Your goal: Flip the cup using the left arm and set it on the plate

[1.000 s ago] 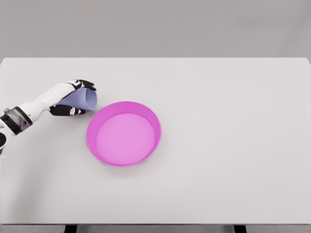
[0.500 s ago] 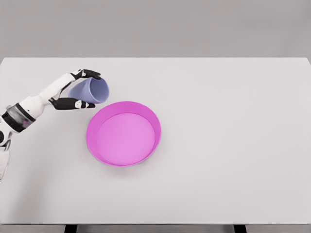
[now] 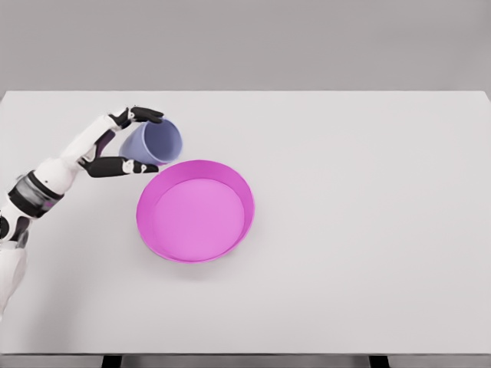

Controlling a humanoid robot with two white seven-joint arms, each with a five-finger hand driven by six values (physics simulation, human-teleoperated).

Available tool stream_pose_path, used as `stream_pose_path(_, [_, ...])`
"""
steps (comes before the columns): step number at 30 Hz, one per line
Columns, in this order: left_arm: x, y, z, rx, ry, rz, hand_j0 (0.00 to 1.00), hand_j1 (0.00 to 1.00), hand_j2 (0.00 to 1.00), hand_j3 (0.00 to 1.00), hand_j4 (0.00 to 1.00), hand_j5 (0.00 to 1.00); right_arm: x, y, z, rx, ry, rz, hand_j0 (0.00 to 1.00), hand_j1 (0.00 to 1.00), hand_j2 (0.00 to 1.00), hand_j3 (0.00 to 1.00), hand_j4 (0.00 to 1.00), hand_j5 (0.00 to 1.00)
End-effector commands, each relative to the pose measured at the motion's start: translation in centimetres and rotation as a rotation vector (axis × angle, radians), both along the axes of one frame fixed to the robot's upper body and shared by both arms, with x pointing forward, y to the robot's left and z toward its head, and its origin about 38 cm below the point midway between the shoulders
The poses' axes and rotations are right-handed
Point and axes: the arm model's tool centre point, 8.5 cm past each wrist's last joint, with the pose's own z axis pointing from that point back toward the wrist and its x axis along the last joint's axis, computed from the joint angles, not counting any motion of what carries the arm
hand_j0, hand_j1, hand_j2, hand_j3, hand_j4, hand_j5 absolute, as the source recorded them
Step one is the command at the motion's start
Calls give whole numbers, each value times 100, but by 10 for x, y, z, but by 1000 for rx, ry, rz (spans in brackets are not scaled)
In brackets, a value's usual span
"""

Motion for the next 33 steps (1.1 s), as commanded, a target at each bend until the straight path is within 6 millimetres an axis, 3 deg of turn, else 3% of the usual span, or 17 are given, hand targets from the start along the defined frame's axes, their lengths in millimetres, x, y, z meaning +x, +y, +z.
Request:
stream_pose_path(1, [-2,-9,8,-35,-17,-30,67,67,67,67,67,67,0,0,0,0,0,0,100,100,100,100,100,100])
stream_pose_path(3, [-8,-24,4,-64,-5,-76,67,67,67,67,67,67,0,0,0,0,0,0,100,100,100,100,100,100])
stream_pose_path(10, [-22,-47,3,-124,-13,-126,67,67,67,67,67,67,0,0,0,0,0,0,100,100,100,100,100,100])
stream_pose_path(13, [-27,-59,-9,-158,13,-137,67,67,67,67,67,67,0,0,0,0,0,0,100,100,100,100,100,100])
stream_pose_path(21, [-45,-69,-42,-185,100,-141,67,67,67,67,67,67,0,0,0,0,0,0,100,100,100,100,100,100])
stream_pose_path(29, [-47,-69,-51,-181,126,-135,67,67,67,67,67,67,0,0,0,0,0,0,100,100,100,100,100,100])
stream_pose_path(33, [-49,-72,-56,-189,135,-135,75,75,75,75,75,75,0,0,0,0,0,0,100,100,100,100,100,100])
